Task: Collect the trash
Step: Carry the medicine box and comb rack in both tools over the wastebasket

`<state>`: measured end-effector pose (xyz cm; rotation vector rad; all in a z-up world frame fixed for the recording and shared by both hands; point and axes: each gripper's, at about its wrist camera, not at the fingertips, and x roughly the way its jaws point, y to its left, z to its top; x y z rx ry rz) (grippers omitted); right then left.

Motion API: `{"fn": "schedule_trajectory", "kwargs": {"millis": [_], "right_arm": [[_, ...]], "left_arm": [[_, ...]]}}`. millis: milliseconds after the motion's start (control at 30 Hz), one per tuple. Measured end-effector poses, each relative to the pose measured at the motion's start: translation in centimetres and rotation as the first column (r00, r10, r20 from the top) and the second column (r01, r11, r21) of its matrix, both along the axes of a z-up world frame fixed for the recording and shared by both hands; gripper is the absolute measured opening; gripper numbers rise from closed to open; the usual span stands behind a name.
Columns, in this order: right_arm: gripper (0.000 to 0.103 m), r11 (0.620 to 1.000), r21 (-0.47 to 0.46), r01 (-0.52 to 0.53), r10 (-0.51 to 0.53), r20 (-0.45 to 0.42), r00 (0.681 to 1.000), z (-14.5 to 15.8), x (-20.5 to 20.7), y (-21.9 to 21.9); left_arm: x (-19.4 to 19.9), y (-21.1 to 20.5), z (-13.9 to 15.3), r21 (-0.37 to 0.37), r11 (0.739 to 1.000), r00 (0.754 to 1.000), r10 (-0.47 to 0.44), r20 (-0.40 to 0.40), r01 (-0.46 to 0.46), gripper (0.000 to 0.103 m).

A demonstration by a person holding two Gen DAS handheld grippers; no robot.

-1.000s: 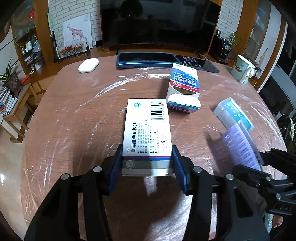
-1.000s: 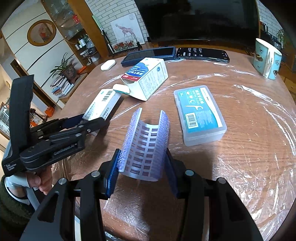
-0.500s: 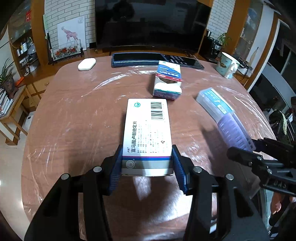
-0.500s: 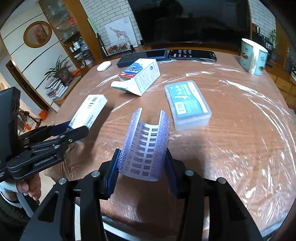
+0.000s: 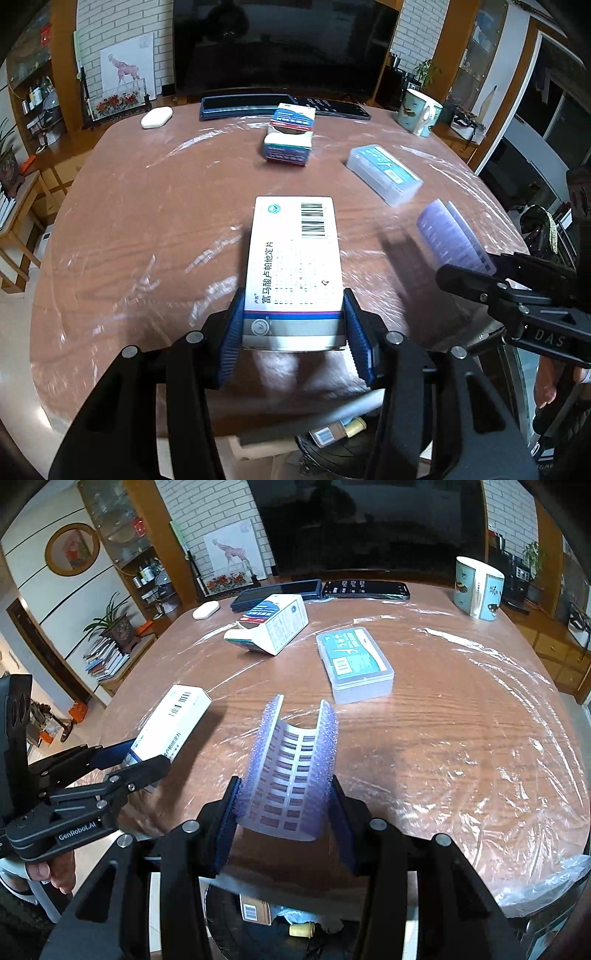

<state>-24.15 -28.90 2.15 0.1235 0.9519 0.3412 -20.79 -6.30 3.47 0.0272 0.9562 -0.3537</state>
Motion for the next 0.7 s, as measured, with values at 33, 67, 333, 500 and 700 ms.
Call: {"fn": "schedule_trajectory", "kwargs": {"millis": [33,67,333,500,700], "right_arm": [[0.045,1.0,0.001,-0.005,0.005,0.003,1.0,0.1,-0.4,-0.2],[0.045,1.0,0.002,-0.012,0.012,0.005,1.0,0.3,-0.7,-0.3],[0.045,0.998,0.021,-0.051,0.051,0.026,0.998,1.5,-4.2,-2.3],[0.045,0.997,0.03,-0.078,0.077,0.027,0.997,1.6,-6.6,-3.2],[0.045,0.994,0.034,-0.102,0.102,0.007,0.995,1.0,-9.0,-3.7]], "left_arm": [[-0.5,-0.2,0.1,-0.003,1.0,1.0,0.004,0.0,-0.004,0.051],[-1.0,-0.4,0.2,-0.007,1.0,1.0,0.008,0.001,-0.008,0.051],[-5.0,-2.3,1.7,-0.01,1.0,1.0,0.006,0.025,-0.006,0.051],[-7.3,-2.8,2.1,-0.013,1.0,1.0,0.008,0.026,-0.007,0.051],[-9.9,-3.3,1.8,-0.001,1.0,1.0,0.001,0.013,-0.001,0.051]]}}
